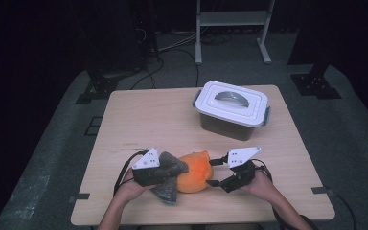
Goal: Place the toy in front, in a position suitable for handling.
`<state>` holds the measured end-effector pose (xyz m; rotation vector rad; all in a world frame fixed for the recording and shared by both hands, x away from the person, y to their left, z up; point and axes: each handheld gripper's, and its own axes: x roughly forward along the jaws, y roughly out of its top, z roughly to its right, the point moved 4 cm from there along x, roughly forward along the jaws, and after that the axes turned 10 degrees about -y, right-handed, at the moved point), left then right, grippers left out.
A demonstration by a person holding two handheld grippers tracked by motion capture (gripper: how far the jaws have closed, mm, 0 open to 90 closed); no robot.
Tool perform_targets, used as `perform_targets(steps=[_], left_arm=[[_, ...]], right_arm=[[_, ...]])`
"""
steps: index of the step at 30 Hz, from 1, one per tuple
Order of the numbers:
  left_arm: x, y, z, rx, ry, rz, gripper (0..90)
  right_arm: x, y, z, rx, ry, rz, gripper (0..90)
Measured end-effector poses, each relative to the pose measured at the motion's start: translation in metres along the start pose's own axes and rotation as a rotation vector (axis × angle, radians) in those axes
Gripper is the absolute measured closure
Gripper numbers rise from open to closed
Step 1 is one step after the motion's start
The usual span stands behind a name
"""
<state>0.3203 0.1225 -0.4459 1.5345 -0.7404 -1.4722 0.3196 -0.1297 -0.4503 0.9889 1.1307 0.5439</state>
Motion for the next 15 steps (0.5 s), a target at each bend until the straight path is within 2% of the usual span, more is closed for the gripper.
perform_targets(steps=[3, 6, 10, 12, 15], left_arm=[[0.002, 0.002, 0.001, 0.005, -0.002, -0.001, 74.9], [0.004, 0.006, 0.004, 0.011, -0.004, -0.006, 74.8], [0.007, 0.017, 0.013, 0.048, -0.008, -0.009, 74.7], [0.01, 0.024, 0.02, 0.066, -0.041, 0.013, 74.6], [0.016, 0.031, 0.029, 0.096, -0.078, 0.017, 74.3]], right_arm=[[-0.004, 0.002, 0.004, 0.024, -0.002, 0.037, 31.5], [0.002, 0.001, 0.001, 0.017, -0.006, 0.023, 36.1], [0.008, 0.008, -0.005, 0.011, -0.019, 0.028, 38.9], [0.011, 0.009, -0.006, 0.001, -0.029, 0.025, 39.2], [0.013, 0.008, -0.008, -0.006, -0.03, 0.016, 39.2]])
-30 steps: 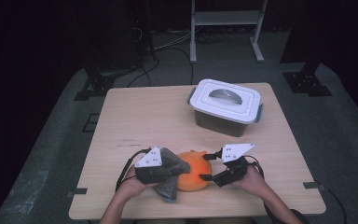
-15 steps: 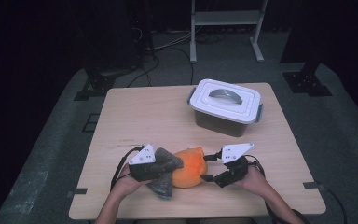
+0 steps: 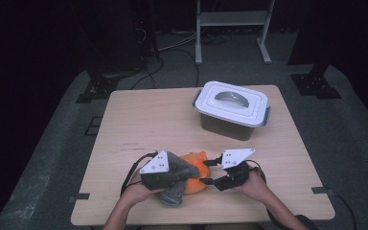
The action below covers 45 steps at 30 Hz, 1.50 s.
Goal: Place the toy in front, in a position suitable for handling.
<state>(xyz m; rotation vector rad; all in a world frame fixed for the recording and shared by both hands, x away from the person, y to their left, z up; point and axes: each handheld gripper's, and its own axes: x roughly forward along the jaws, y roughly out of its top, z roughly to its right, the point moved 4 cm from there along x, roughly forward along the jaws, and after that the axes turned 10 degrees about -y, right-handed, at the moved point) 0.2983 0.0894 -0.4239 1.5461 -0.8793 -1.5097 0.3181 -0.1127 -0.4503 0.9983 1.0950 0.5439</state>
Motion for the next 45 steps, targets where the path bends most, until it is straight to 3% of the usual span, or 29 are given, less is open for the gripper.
perform_targets(steps=[3, 9, 14, 16, 21, 25, 29, 35, 40, 45], left_arm=[[0.004, 0.0, 0.002, 0.014, -0.002, -0.02, 74.2], [-0.009, -0.013, -0.009, -0.033, 0.005, -0.008, 74.4], [-0.024, -0.025, -0.019, -0.065, 0.062, -0.024, 74.3], [-0.026, -0.027, -0.022, -0.085, 0.066, -0.016, 74.3], [-0.016, -0.017, -0.015, -0.055, 0.038, -0.009, 75.4], [-0.003, -0.005, -0.005, -0.032, -0.028, 0.014, 75.5], [0.001, -0.007, -0.005, -0.041, -0.049, 0.019, 75.5], [-0.017, -0.019, -0.018, -0.087, 0.011, 0.025, 75.2], [-0.033, -0.03, -0.028, -0.119, 0.085, 0.0, 74.9], [-0.035, -0.036, -0.03, -0.149, 0.075, 0.004, 74.9]], right_arm=[[0.001, -0.003, -0.001, -0.01, -0.001, -0.015, 38.7], [0.001, -0.004, 0.0, 0.014, 0.002, 0.0, 38.8], [0.004, -0.004, -0.004, 0.004, 0.003, -0.002, 41.2], [0.005, -0.004, -0.004, 0.011, 0.0, 0.003, 41.6], [0.006, -0.004, -0.003, 0.01, -0.016, -0.005, 45.6], [0.007, -0.003, -0.003, 0.013, -0.018, -0.018, 46.5], [0.008, -0.006, -0.004, -0.007, -0.019, -0.042, 49.4], [0.008, -0.007, 0.0, 0.016, -0.012, -0.044, 54.1], [0.008, -0.008, 0.0, 0.017, -0.009, -0.038, 54.5], [0.006, -0.009, 0.001, 0.011, 0.001, -0.043, 50.5]])
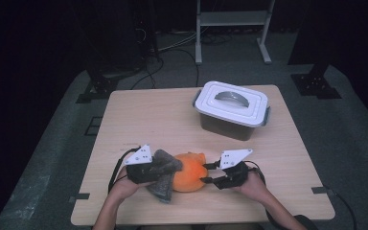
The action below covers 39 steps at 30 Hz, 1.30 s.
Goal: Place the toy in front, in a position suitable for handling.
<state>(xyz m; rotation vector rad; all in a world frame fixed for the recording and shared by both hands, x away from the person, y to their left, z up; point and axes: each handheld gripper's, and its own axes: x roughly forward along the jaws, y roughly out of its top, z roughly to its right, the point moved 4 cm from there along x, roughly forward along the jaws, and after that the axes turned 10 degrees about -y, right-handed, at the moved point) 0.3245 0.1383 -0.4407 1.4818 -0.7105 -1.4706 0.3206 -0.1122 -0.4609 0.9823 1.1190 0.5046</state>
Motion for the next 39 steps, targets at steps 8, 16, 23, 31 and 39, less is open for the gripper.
perform_targets(steps=[8, 16, 23, 31, 39], left_arm=[[0.015, 0.004, 0.016, 0.047, -0.123, -0.03, 74.5], [0.012, 0.009, 0.016, 0.043, -0.116, 0.011, 75.0], [0.002, 0.001, 0.0, -0.049, -0.023, 0.048, 75.1], [0.007, 0.0, 0.011, -0.027, -0.169, -0.001, 75.0], [0.01, 0.001, 0.006, -0.039, -0.066, -0.021, 75.1]], right_arm=[[-0.012, 0.01, 0.004, 0.052, 0.044, 0.113, 28.3], [0.0, 0.003, -0.003, 0.003, 0.016, 0.028, 42.3], [-0.002, 0.001, -0.009, -0.083, 0.033, 0.013, 46.8], [-0.005, 0.004, 0.004, 0.03, 0.014, 0.036, 21.9], [0.0, 0.003, -0.008, 0.025, 0.033, 0.007, 43.6]])
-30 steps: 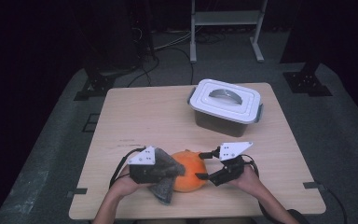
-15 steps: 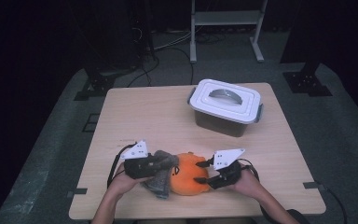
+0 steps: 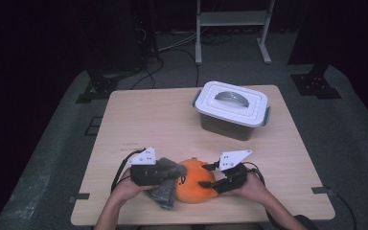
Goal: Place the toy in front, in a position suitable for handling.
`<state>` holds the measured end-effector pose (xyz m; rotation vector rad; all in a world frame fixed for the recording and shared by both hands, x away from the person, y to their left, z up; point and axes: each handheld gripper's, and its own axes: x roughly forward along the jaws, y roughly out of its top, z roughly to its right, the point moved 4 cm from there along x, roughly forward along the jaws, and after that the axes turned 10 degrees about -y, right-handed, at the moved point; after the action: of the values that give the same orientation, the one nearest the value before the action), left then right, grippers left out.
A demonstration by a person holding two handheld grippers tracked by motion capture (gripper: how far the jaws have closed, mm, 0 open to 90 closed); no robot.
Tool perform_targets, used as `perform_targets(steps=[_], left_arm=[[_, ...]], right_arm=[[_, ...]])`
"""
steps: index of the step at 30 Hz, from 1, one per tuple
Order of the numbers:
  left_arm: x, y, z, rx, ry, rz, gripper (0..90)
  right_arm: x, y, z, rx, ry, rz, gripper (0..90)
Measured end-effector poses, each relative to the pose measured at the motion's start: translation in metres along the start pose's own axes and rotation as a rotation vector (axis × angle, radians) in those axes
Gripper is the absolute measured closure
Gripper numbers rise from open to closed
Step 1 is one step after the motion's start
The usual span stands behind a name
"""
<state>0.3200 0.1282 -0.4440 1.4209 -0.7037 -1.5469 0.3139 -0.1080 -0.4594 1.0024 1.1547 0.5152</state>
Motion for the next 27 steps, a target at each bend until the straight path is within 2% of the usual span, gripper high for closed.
perform_targets(steps=[3, 6, 8, 10, 11, 12, 14, 16, 18, 19, 20, 22, 23, 25, 27], left_arm=[[0.001, 0.001, -0.003, -0.011, 0.043, 0.007, 75.4], [-0.004, 0.004, -0.008, -0.033, 0.06, 0.057, 75.9], [-0.007, 0.01, -0.007, -0.039, 0.045, 0.109, 76.0], [-0.007, 0.019, -0.001, -0.024, 0.001, 0.147, 76.0], [-0.005, 0.021, 0.001, -0.015, -0.011, 0.14, 75.9], [-0.002, 0.021, 0.004, 0.0, -0.01, 0.111, 75.9], [0.007, 0.016, 0.006, 0.017, -0.011, 0.031, 75.8], [0.012, 0.01, 0.007, 0.005, -0.05, 0.014, 76.0], [0.013, 0.008, 0.009, 0.011, -0.059, -0.016, 76.3], [0.013, 0.008, 0.01, 0.015, -0.063, -0.023, 76.4], [0.014, 0.008, 0.011, 0.017, -0.075, -0.036, 76.5], [0.015, 0.007, 0.012, 0.019, -0.102, -0.041, 76.5], [0.016, 0.006, 0.013, 0.02, -0.113, -0.043, 76.5], [0.016, 0.006, 0.012, 0.012, -0.117, -0.038, 76.5], [0.014, 0.006, 0.01, 0.01, -0.109, -0.035, 76.5]], right_arm=[[-0.001, 0.003, -0.005, -0.016, -0.012, 0.002, 52.3], [-0.003, 0.005, -0.004, -0.016, -0.041, 0.008, 56.4], [-0.004, 0.009, -0.003, -0.019, -0.062, 0.029, 59.8], [-0.004, 0.011, -0.004, -0.038, -0.081, 0.035, 61.2], [-0.003, 0.013, -0.006, -0.05, -0.093, 0.036, 62.0], [-0.003, 0.014, -0.006, -0.054, -0.096, 0.034, 62.6], [-0.003, 0.014, -0.006, -0.064, -0.1, 0.026, 62.5], [-0.003, 0.012, -0.005, -0.031, -0.039, 0.01, 55.8], [-0.006, 0.011, -0.002, -0.007, 0.001, 0.024, 45.2], [-0.007, 0.011, 0.002, 0.015, 0.03, 0.036, 41.2], [-0.007, 0.012, 0.004, 0.019, 0.035, 0.04, 38.6], [-0.005, 0.012, 0.007, 0.01, 0.044, 0.04, 29.5], [-0.003, 0.012, 0.007, 0.002, 0.046, 0.034, 28.1], [0.001, 0.01, 0.005, -0.013, 0.037, 0.028, 28.4], [0.004, 0.008, 0.002, -0.007, 0.024, 0.009, 35.8]])
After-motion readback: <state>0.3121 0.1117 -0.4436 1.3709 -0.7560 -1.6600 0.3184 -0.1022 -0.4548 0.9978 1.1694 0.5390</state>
